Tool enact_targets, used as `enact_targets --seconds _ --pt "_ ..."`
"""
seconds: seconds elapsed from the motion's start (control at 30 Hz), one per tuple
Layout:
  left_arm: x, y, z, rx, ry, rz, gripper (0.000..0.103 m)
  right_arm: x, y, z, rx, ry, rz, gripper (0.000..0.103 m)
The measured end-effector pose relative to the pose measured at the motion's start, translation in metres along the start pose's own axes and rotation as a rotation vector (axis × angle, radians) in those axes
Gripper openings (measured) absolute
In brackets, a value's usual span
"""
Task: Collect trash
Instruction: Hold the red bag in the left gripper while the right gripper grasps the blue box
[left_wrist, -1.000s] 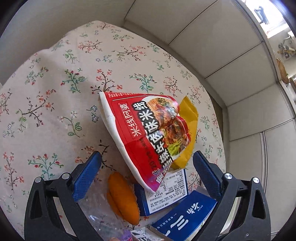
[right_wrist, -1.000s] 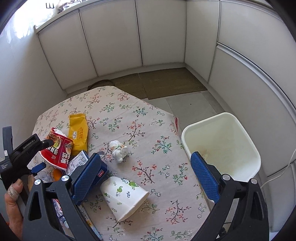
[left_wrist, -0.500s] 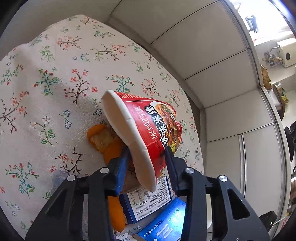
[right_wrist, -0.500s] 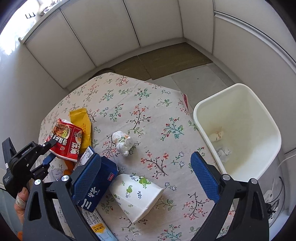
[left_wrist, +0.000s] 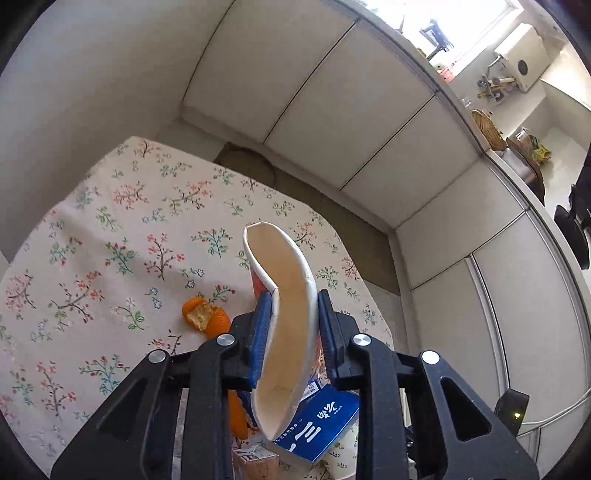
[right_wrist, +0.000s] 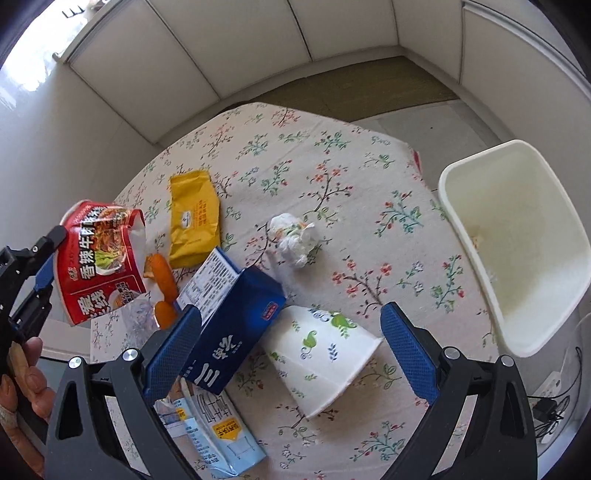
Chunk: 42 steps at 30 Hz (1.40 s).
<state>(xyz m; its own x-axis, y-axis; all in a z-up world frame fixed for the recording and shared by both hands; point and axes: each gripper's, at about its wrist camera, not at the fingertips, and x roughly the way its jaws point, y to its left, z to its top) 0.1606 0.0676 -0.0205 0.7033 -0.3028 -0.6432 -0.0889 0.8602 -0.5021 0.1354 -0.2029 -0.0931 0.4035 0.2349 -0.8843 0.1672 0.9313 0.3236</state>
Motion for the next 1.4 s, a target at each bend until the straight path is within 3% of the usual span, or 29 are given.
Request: enact_targets --seconds 0.23,0.47,0.57,0.63,0.7,1.0,1.4 --pt "-0.046 -0.008 -0.001 0.073 -0.072 0.012 0.025 0.029 0.026 -0.013 0.015 0.115 0.074 0.095" --pt "-0.061 0.003 0.001 0.082 -0.073 0.030 0.025 0.046 0.033 -0.014 0.050 0.097 0.064 0.094" --pt "-0.061 0.007 0.002 0.069 -0.063 0.032 0.025 0.048 0.038 -0.013 0.030 0.082 0.061 0.073" --pt "-0.062 0.011 0.002 0.066 -0.059 0.038 0.025 0.052 0.040 -0.012 0.010 0.094 0.062 0.053" --pt "-0.064 0.015 0.002 0.065 -0.055 0.043 0.025 0.055 0.043 -0.014 0.004 0.101 0.084 0.049" --pt "-0.070 0.027 0.004 0.045 -0.058 0.072 0.025 0.030 0.069 -0.015 -0.098 0.018 0.110 0.044" --pt "-0.081 0.016 0.005 0.054 -0.089 0.047 0.025 -0.036 0.090 -0.014 -0.221 -0.182 0.166 0.040"
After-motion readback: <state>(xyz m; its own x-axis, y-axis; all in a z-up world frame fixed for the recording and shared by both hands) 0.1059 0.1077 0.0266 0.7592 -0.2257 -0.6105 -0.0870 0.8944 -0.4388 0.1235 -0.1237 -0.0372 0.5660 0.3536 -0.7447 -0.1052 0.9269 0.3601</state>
